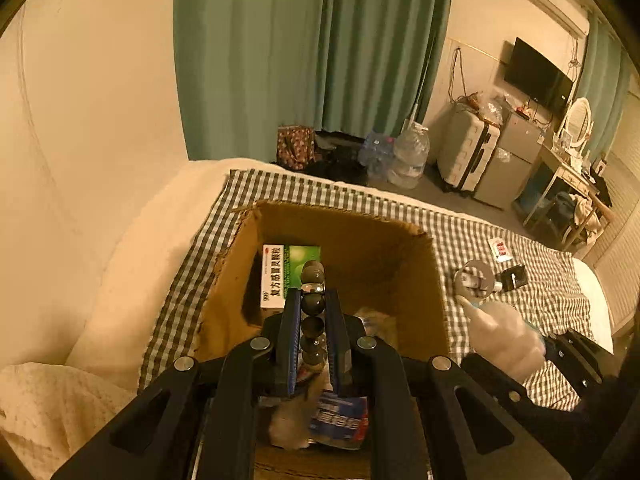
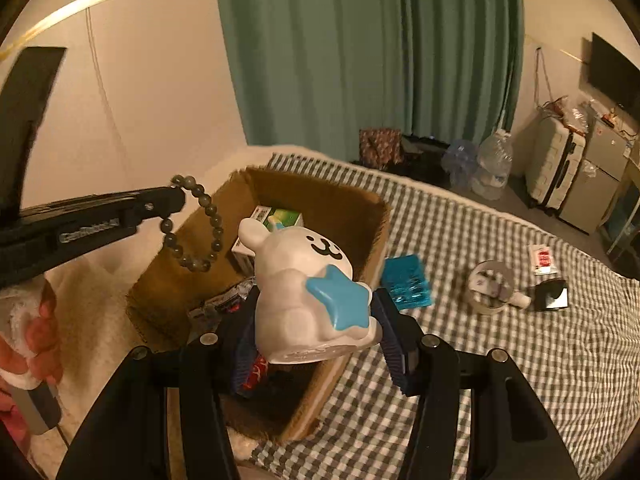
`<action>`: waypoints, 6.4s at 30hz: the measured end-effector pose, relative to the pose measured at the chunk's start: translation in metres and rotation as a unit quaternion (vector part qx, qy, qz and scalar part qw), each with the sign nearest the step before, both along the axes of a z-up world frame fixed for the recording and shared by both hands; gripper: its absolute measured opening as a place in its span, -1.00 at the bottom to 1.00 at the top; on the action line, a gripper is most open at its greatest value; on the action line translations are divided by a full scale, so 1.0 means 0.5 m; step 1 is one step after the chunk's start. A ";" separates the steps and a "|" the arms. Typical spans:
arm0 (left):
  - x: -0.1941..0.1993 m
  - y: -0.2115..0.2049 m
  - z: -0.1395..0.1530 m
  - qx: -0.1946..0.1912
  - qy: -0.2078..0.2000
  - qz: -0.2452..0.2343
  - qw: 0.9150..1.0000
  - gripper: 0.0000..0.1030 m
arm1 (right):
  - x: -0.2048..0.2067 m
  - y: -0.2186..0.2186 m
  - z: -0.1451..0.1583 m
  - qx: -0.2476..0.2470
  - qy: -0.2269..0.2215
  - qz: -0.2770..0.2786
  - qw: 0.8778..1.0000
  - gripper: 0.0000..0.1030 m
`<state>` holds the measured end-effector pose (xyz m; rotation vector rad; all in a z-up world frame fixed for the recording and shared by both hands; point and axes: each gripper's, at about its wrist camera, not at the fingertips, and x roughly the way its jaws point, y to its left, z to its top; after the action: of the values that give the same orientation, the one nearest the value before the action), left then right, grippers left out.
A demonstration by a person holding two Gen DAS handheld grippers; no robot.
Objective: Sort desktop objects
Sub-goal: 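Carry the bracelet and bunny toy over the cardboard box and release them inside, then move both grippers back toward the white tape roll and black pouch, then lower the left gripper onto the white tape roll while the right reaches the black pouch, then grasp the tape roll rim with the left gripper while the right grasps the black case, then carry the tape roll and black case over the cardboard box and release them inside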
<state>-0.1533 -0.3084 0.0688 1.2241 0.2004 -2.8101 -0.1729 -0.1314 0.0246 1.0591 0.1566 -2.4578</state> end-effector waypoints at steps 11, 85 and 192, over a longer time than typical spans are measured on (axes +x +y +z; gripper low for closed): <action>-0.011 -0.036 -0.033 -0.027 0.008 0.004 1.000 0.68 | -0.052 -0.037 -0.017 0.004 0.025 -0.018 1.000 0.74; -0.252 0.651 -0.409 -0.039 0.002 -0.012 0.999 1.00 | -0.178 0.731 -0.310 -0.053 0.025 -0.250 0.966 0.81; 0.062 0.043 -0.011 -0.063 0.033 0.031 0.997 0.62 | 0.062 0.015 0.039 -0.035 0.013 -0.023 0.999 0.45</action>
<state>-0.1225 -0.2871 0.0635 1.0800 0.0632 -2.7643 -0.1419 -0.1241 0.0439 1.0115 0.0556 -2.4996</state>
